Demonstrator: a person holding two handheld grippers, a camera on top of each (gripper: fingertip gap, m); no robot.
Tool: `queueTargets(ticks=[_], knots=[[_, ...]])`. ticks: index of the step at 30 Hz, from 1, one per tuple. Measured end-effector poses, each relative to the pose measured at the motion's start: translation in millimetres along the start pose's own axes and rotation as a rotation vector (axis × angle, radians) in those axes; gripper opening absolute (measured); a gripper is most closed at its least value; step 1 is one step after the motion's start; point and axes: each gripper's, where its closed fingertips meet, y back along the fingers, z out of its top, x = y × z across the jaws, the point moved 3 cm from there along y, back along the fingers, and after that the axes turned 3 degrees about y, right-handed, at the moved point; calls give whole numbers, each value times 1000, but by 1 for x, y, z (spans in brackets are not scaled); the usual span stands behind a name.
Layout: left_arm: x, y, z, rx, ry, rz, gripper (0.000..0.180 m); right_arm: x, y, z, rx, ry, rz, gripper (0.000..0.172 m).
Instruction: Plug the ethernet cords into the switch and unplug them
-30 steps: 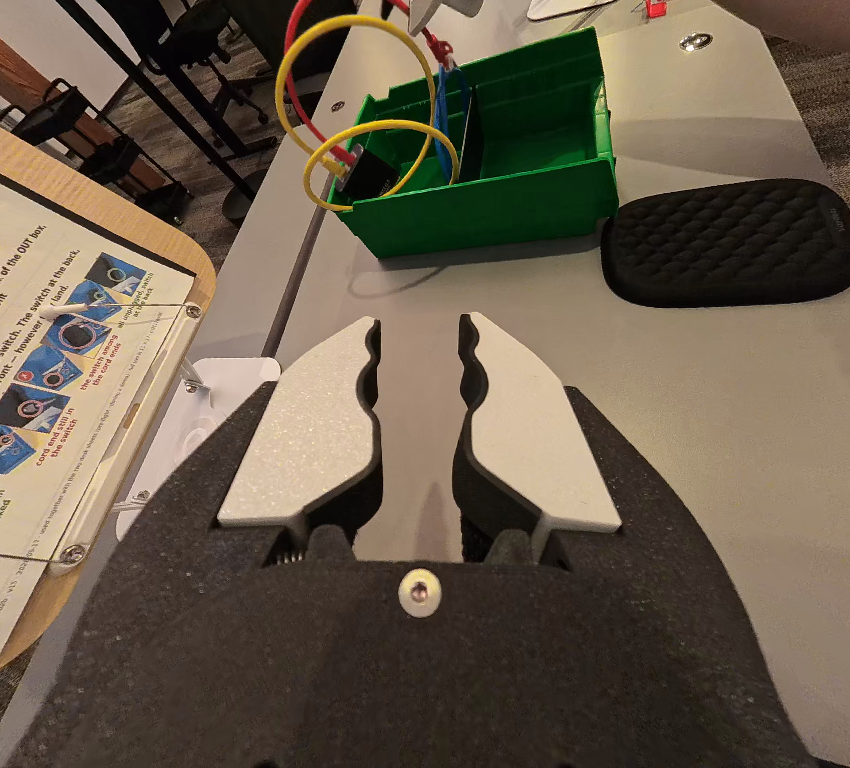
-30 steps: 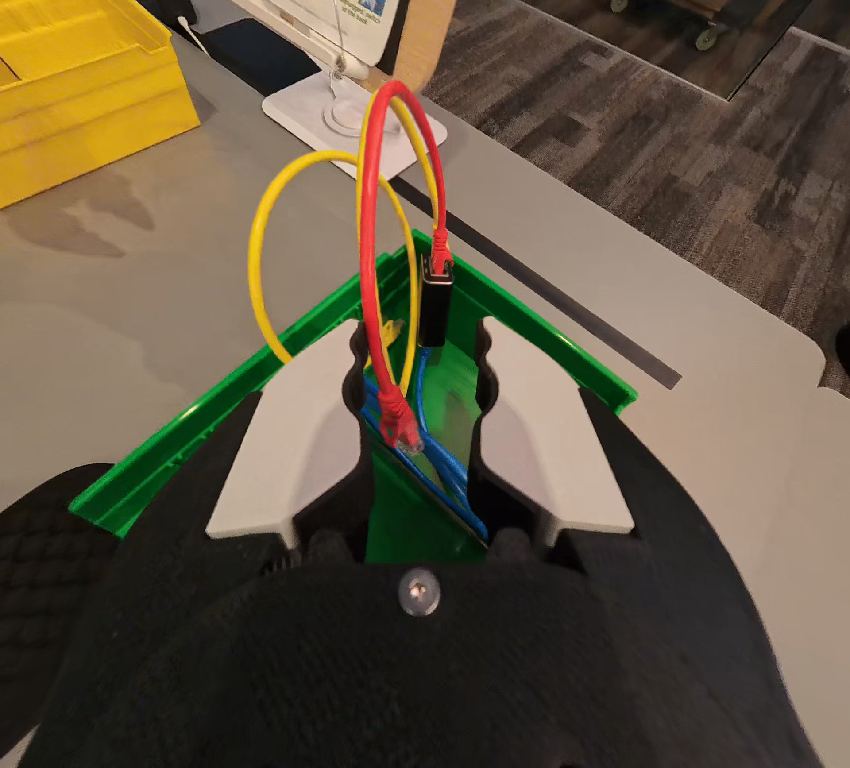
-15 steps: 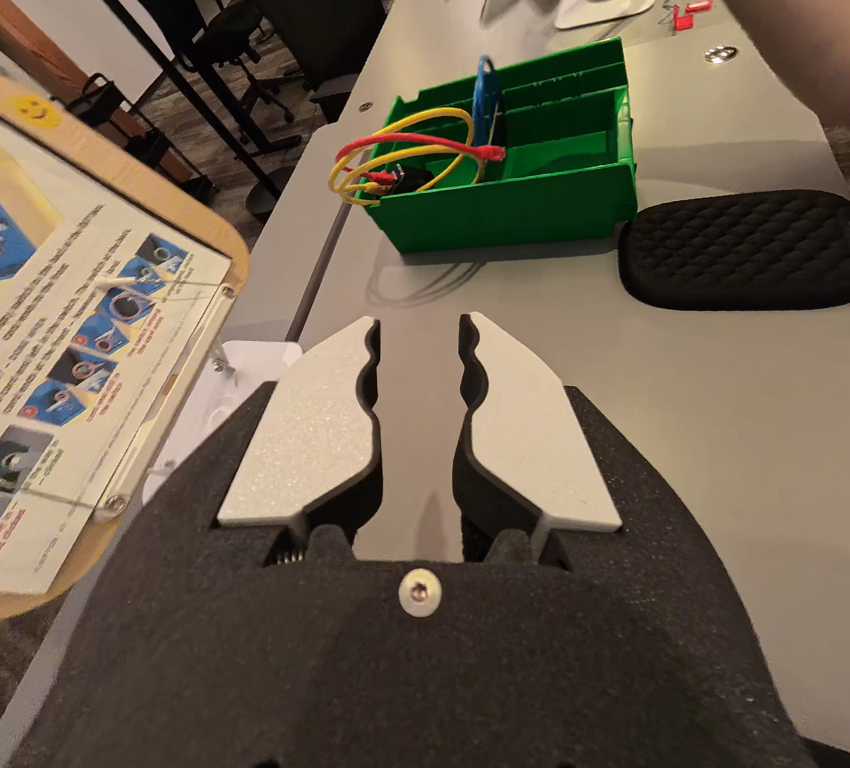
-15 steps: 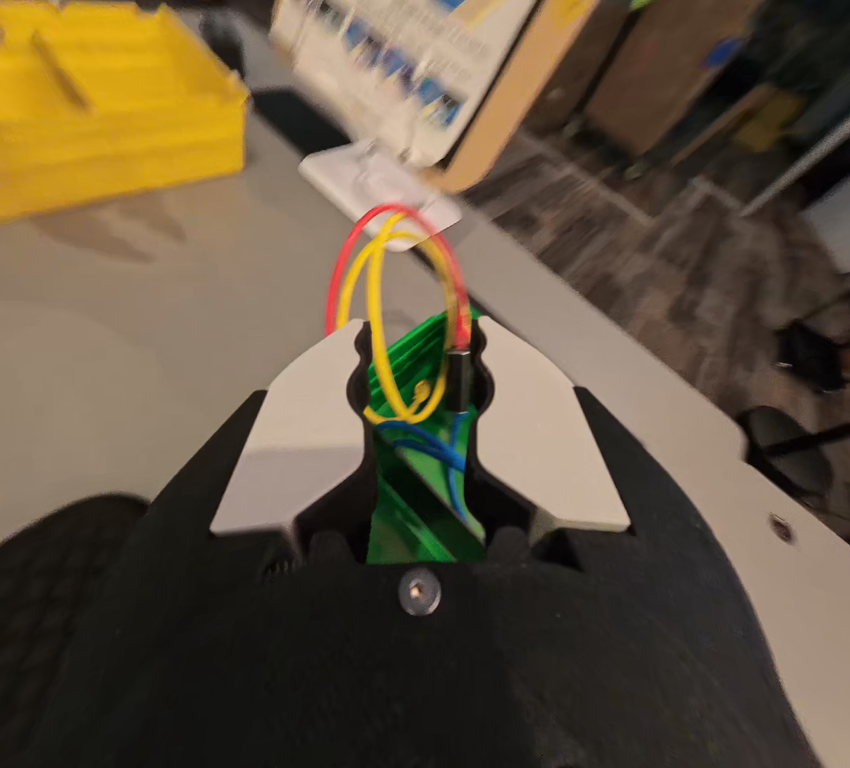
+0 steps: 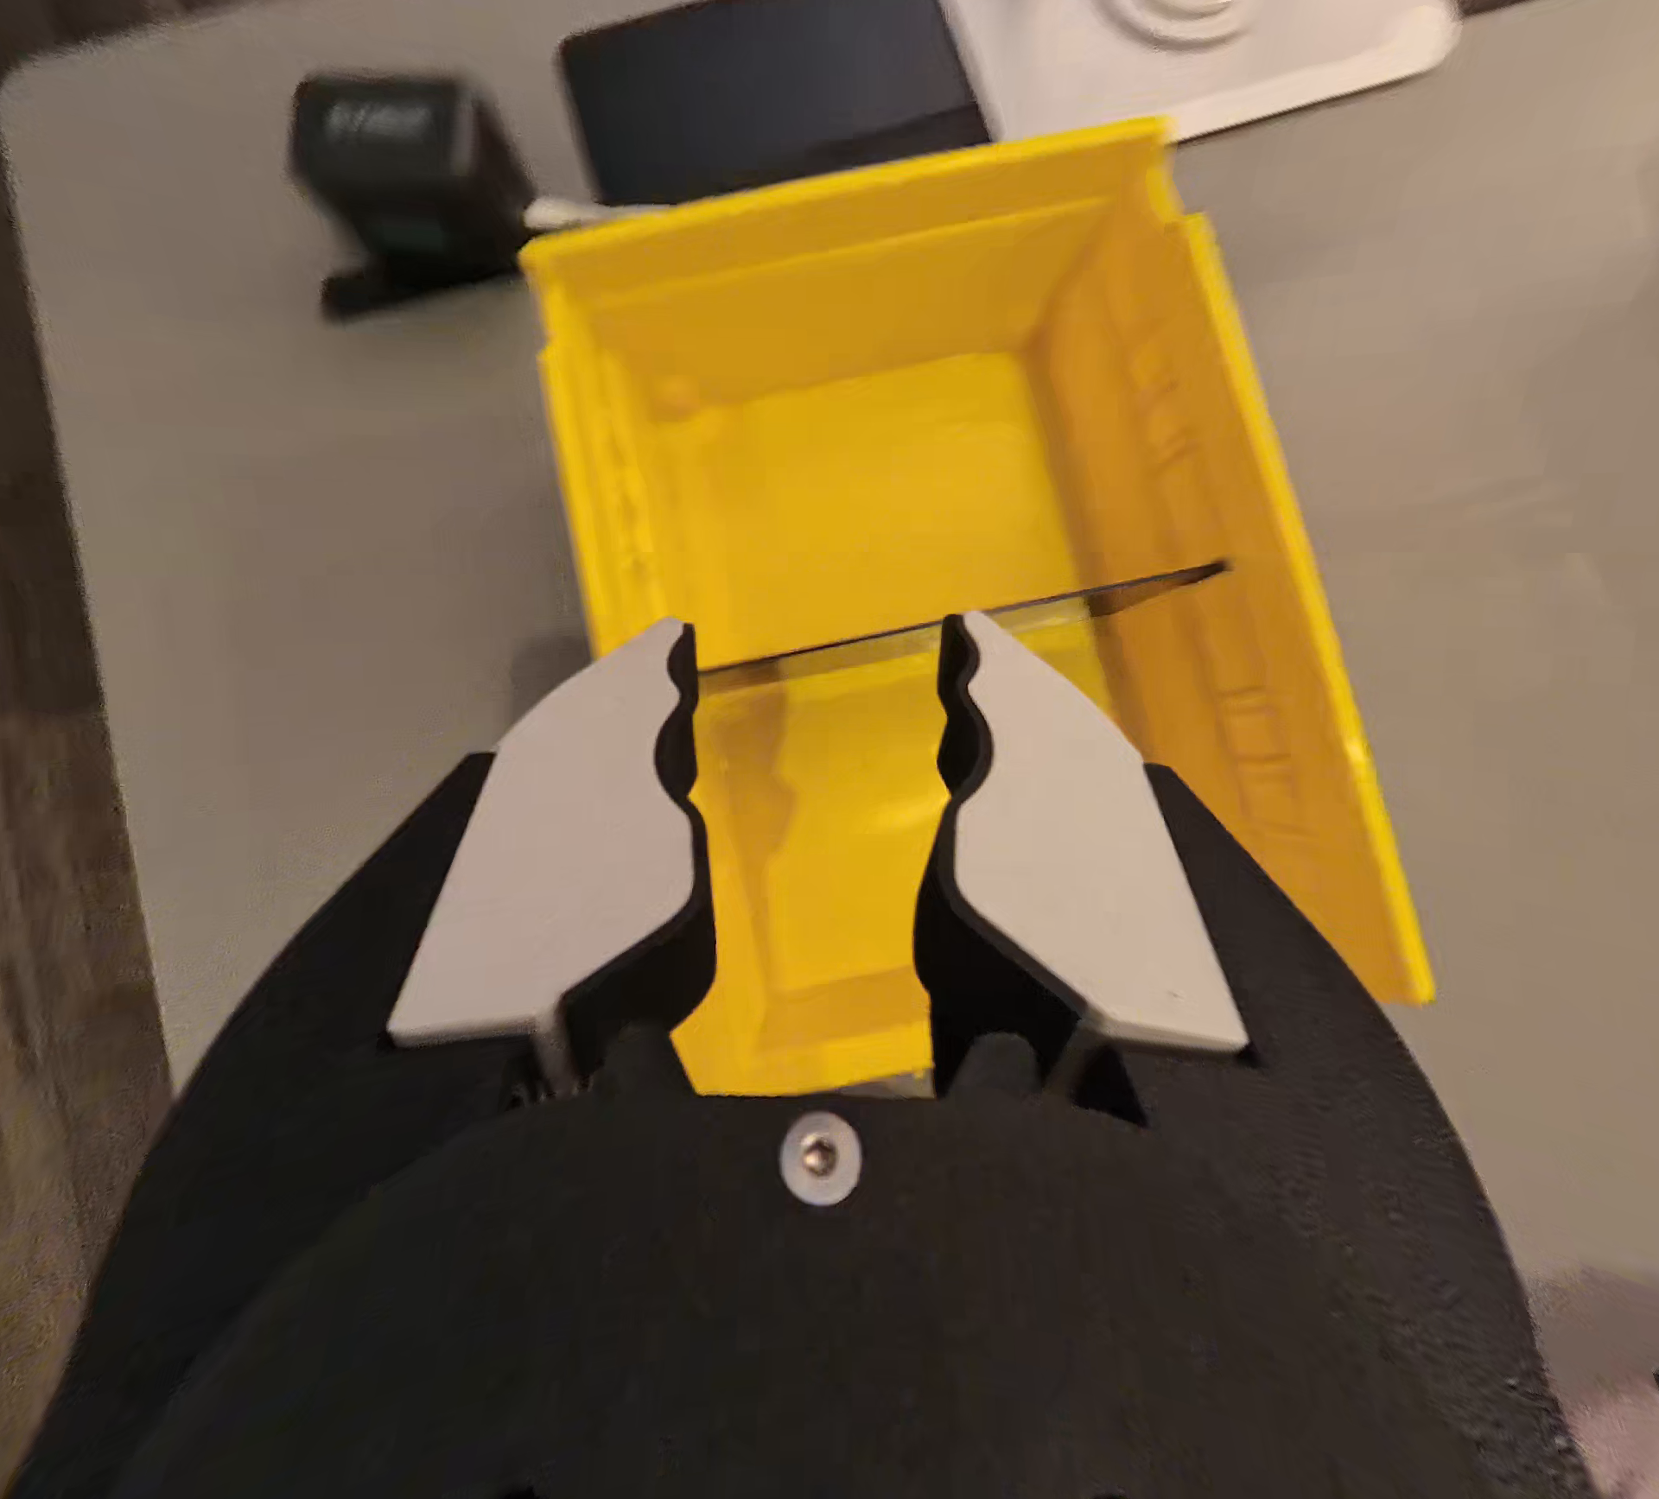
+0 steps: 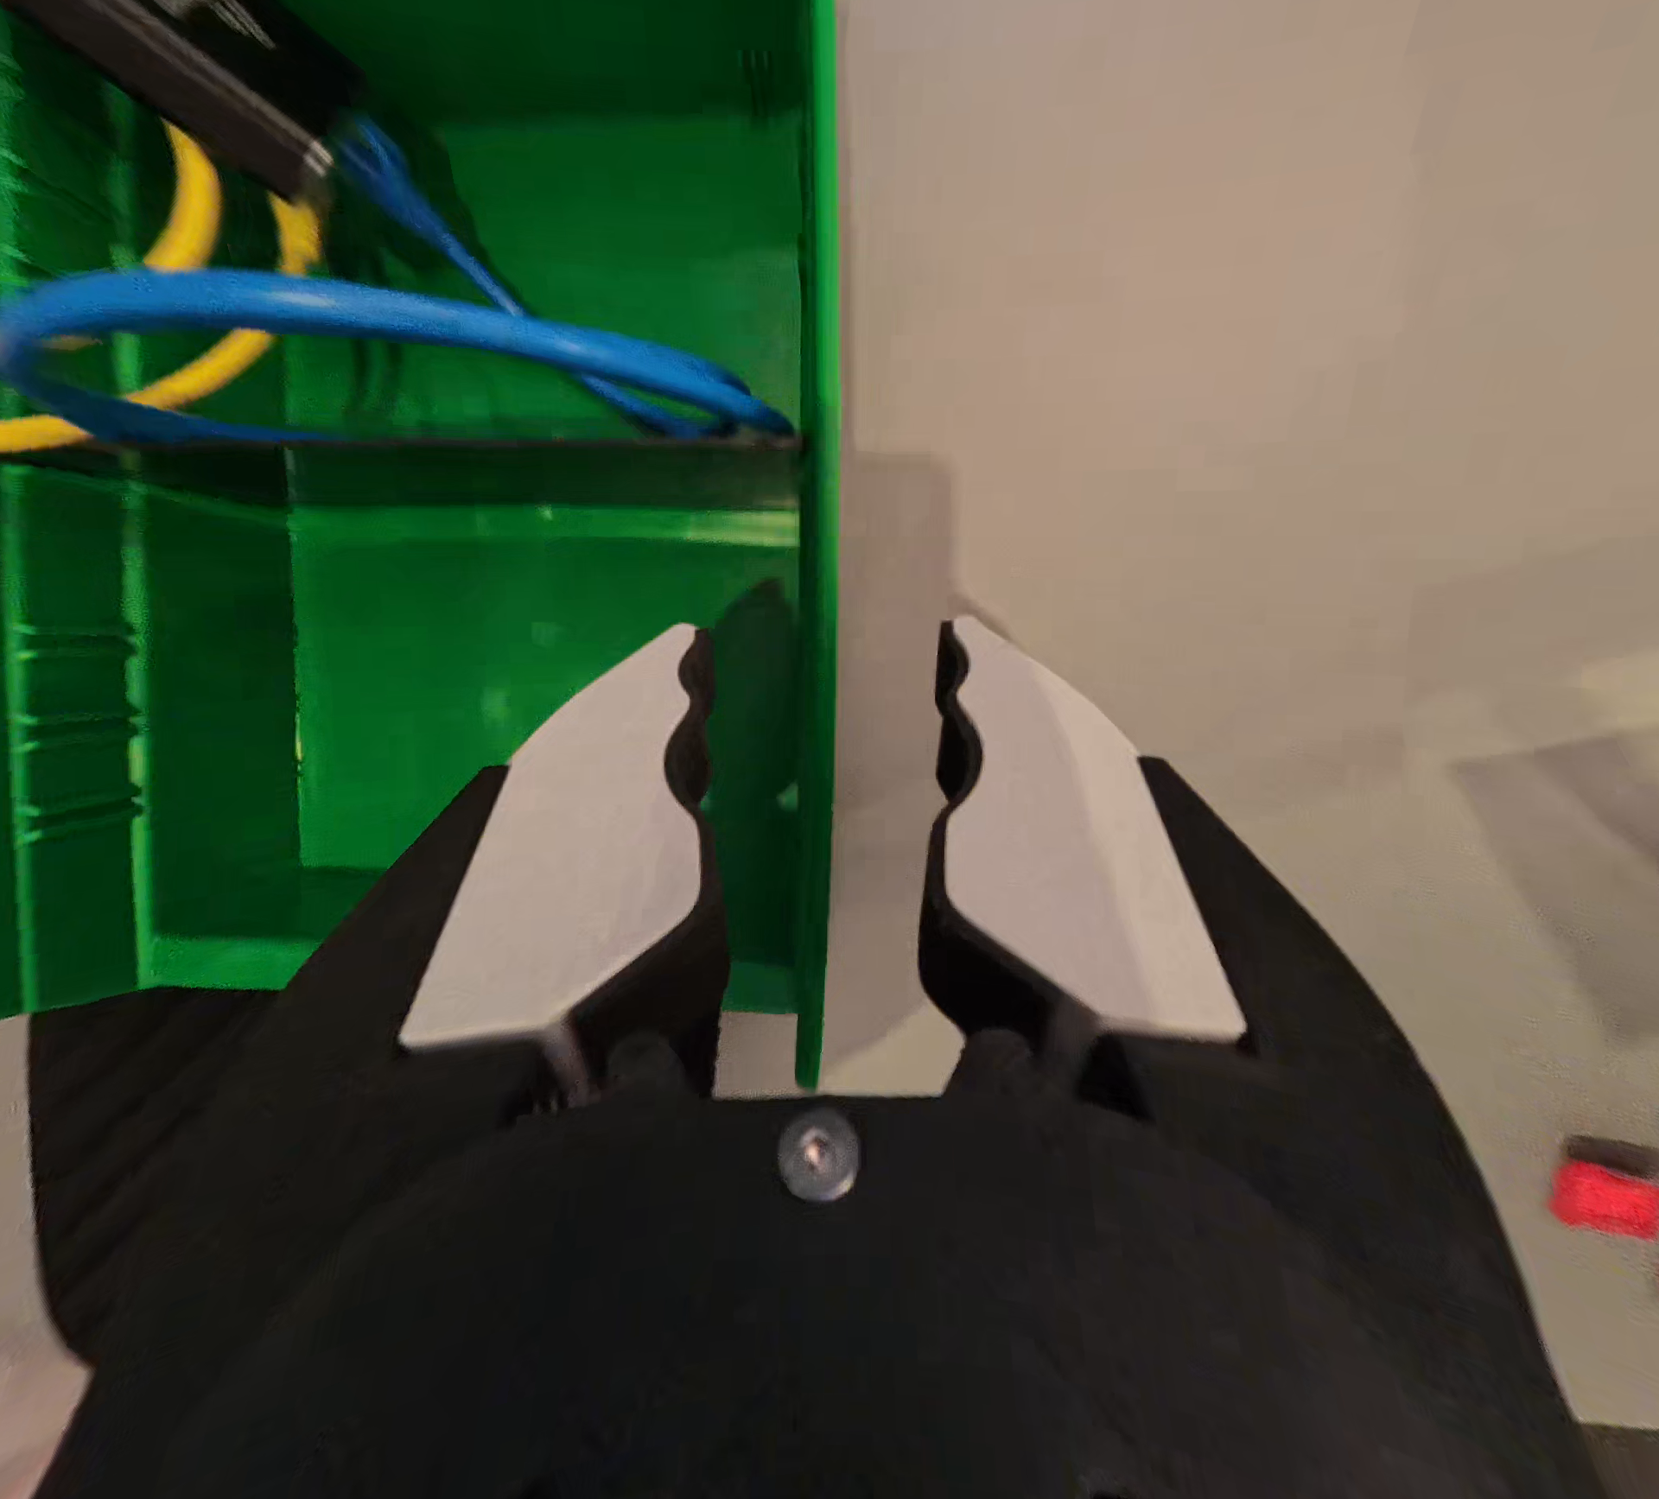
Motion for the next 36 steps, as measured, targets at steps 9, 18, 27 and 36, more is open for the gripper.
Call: queueTargets(ticks=[9, 18, 27, 36], knots=[[65, 0, -58, 143, 224, 113, 55, 40, -36, -34, 282, 7, 331, 19], [55, -48, -90, 382, 255, -76, 38, 81, -44, -26, 417, 29, 302, 13], [39, -62, -91, 474, 213, -80, 30, 144, -62, -5, 532, 42, 322, 12], [-18, -77, -86, 594, 59, -202, 23, 179, -68, 1, 579, 53, 274, 9]])
